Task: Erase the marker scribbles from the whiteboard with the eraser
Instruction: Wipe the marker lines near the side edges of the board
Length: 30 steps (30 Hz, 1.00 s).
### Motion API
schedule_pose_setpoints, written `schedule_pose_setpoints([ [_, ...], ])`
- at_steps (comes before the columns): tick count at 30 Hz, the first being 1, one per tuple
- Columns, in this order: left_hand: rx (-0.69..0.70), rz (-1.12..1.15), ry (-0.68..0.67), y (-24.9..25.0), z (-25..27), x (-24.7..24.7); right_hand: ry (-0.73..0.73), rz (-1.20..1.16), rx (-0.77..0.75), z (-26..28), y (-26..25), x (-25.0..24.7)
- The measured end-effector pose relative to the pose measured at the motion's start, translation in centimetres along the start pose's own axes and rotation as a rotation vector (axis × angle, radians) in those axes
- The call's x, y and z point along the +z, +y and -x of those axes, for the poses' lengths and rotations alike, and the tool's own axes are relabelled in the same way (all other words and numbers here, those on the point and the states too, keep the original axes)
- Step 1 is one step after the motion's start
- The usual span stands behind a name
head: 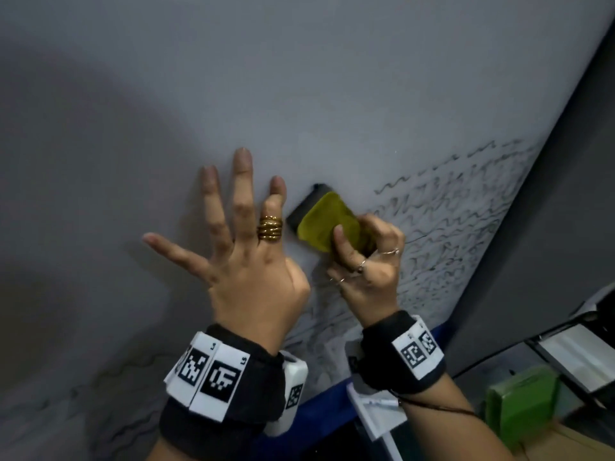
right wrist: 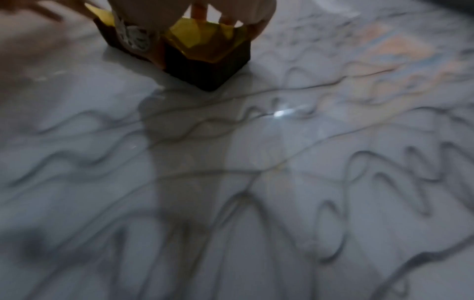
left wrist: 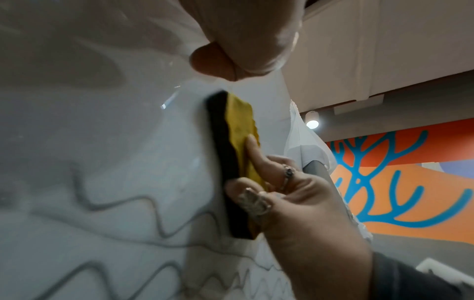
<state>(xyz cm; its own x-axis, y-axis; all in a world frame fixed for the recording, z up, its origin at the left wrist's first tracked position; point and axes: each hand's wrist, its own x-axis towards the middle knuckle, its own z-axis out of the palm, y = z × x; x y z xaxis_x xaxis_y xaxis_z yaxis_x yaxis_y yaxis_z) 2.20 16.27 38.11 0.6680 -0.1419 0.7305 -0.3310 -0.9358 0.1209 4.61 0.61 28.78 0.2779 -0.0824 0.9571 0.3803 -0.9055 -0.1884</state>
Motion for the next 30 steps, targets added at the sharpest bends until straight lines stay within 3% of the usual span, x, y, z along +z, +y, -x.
schedule_pose_setpoints([
  [2, -0.015, 0.007, -0.003, 0.2, 0.0, 0.2, 0.071, -0.011, 0.11, -0.3, 1.1, -0.3],
  [5, -0.026, 0.014, -0.004, 0.4, 0.2, 0.5, 0.158, -0.058, 0.231, 0.2, -1.3, 1.1],
  [8, -0.031, 0.019, -0.002, 0.5, 0.2, 0.5, 0.099, -0.081, 0.113, 1.0, -3.0, 2.2],
  [11, -0.061, 0.02, -0.007, 1.4, 0.2, 0.2, 0.038, -0.023, -0.062, -0.2, -0.1, 1.1],
  [17, -0.096, -0.011, -0.026, 2.0, 0.5, 1.0, 0.085, -0.081, 0.091, -1.3, 5.3, -1.6],
  [20, -0.157, 0.021, -0.001, 2.8, 0.5, 0.7, 0.079, -0.071, 0.15, -1.3, 4.0, -1.7],
  [23, -0.231, 0.102, 0.055, 4.5, 0.2, 0.5, 0.0, -0.067, 0.069, -0.9, 2.2, -1.4],
  [27, -0.035, 0.107, 0.042, 6.7, -0.7, 1.6, -0.035, -0.008, -0.085, -1.5, 3.8, -2.0],
  [30, 0.018, 0.063, -0.019, 7.1, -1.2, 2.4, -0.004, 0.06, -0.12, -2.3, 6.4, -2.9],
])
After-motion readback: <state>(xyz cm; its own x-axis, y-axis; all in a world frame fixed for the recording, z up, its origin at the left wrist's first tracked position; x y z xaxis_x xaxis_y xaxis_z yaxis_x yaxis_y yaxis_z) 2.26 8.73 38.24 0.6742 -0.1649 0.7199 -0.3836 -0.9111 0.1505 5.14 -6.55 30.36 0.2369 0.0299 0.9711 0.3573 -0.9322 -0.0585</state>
